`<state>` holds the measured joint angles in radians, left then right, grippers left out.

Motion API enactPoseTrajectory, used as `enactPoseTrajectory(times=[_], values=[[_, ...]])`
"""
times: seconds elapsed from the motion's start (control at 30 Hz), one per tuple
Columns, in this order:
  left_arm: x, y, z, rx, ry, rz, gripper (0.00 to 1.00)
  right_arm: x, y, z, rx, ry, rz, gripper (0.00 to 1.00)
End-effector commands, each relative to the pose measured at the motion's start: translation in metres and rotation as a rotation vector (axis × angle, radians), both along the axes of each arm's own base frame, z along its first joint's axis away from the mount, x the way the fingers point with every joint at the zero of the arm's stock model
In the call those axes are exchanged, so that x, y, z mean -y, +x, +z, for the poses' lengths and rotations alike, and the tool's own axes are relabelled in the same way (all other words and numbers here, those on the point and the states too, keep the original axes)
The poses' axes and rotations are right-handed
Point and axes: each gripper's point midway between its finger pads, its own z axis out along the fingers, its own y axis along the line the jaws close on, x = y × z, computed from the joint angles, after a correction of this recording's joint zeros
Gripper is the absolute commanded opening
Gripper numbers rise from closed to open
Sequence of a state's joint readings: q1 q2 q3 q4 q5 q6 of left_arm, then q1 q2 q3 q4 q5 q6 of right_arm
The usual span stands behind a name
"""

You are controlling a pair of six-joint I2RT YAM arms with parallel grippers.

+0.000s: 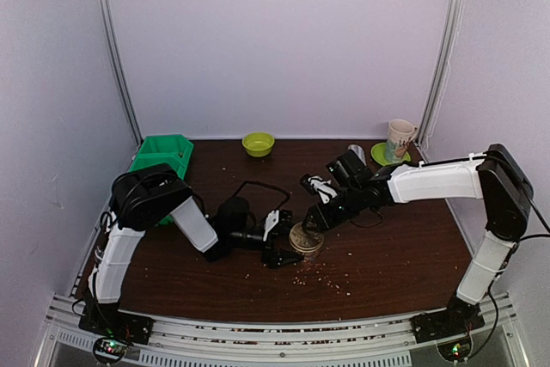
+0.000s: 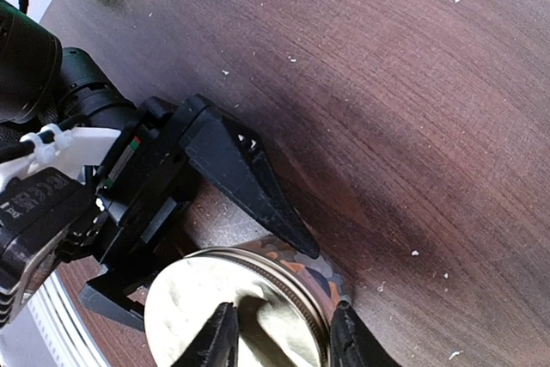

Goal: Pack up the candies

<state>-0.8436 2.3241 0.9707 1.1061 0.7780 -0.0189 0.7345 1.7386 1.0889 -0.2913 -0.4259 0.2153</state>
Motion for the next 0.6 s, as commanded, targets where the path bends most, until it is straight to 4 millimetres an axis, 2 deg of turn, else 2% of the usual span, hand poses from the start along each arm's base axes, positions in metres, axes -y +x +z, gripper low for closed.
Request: enactPoseTrajectory(times=[0.0, 0.37, 0.57], values=[[-0.010, -0.015, -0.049, -0.152, 0.140, -0.008, 0.88, 0.015, -0.003, -0.006, 0.005, -0.040, -0.038, 0.34], [-0.009, -0.014, -0.052, -0.165, 0.153, -0.006, 0.86, 0.030, -0.014, -0.007, 0.006, -0.049, -0.069, 0.27], [-0.009, -0.013, -0.053, -0.170, 0.161, -0.003, 0.85, 0.038, -0.018, -0.008, 0.005, -0.078, -0.085, 0.19]])
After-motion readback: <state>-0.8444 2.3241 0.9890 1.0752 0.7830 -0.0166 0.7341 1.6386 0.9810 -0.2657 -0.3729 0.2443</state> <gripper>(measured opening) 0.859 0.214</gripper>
